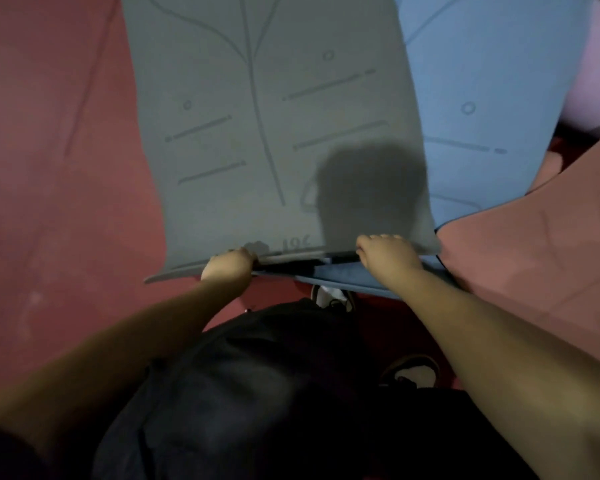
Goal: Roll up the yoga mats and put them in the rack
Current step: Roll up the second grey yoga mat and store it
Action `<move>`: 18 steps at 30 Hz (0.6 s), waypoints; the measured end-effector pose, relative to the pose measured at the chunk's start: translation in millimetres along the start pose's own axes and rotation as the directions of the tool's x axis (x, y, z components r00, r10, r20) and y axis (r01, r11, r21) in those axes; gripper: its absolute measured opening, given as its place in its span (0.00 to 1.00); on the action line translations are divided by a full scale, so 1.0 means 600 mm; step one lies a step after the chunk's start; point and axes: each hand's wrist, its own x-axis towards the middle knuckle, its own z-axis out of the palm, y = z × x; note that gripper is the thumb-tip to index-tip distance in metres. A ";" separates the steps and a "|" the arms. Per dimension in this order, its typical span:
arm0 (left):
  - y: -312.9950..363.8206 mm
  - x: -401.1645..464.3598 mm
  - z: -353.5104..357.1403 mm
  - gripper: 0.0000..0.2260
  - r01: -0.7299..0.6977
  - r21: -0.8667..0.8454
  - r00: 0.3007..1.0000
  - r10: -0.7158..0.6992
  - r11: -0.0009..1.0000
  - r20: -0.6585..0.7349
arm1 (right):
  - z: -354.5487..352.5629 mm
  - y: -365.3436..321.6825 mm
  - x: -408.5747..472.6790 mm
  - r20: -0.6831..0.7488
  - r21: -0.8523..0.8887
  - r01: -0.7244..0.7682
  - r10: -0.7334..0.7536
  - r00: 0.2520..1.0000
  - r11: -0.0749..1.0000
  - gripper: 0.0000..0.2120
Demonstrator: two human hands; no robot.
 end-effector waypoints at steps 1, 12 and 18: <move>-0.013 -0.009 -0.005 0.12 -0.015 -0.036 0.999 0.013 0.999 -0.046 | -0.011 -0.005 -0.005 -0.027 0.012 0.008 -0.008 1.000 1.000 0.13; -0.119 -0.204 -0.110 0.22 -0.180 -0.046 0.785 0.115 0.983 -0.608 | -0.259 -0.099 -0.129 -0.457 -0.016 0.088 -0.085 0.885 0.996 0.06; -0.142 -0.366 -0.205 0.25 -0.178 0.142 0.655 0.225 0.974 -0.721 | -0.422 -0.153 -0.270 -0.474 -0.047 -0.073 0.042 0.879 0.996 0.05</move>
